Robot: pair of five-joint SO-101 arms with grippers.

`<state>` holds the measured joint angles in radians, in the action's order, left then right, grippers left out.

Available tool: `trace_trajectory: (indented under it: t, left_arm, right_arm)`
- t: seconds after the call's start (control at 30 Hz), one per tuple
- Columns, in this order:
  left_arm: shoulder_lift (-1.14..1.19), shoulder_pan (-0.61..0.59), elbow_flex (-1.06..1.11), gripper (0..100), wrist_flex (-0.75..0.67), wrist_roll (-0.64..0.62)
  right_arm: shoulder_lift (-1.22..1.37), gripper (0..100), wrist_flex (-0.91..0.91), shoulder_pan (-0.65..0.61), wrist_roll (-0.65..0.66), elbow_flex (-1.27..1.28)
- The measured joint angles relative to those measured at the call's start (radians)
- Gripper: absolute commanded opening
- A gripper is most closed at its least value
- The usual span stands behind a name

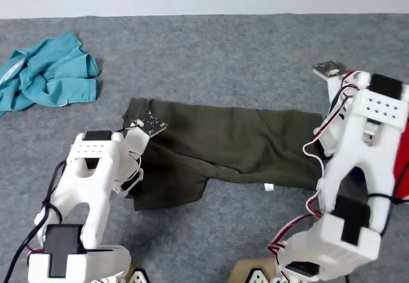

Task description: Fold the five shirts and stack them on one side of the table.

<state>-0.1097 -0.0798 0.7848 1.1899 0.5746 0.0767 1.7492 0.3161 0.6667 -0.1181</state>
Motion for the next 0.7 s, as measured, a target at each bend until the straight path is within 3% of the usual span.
trace_trajectory:
  t: [0.3, 0.7]
  left_arm:
    - [0.127, 0.02, -0.057, 0, 0.061, 0.002]
    - [0.141, 0.04, -0.074, 0, 0.316, -0.003]
  right_arm:
    - [-0.127, 0.9, 0.0, 0.0, 0.0, 0.057]
    - [-0.322, 0.9, 0.0, 0.0, 0.0, 0.221]
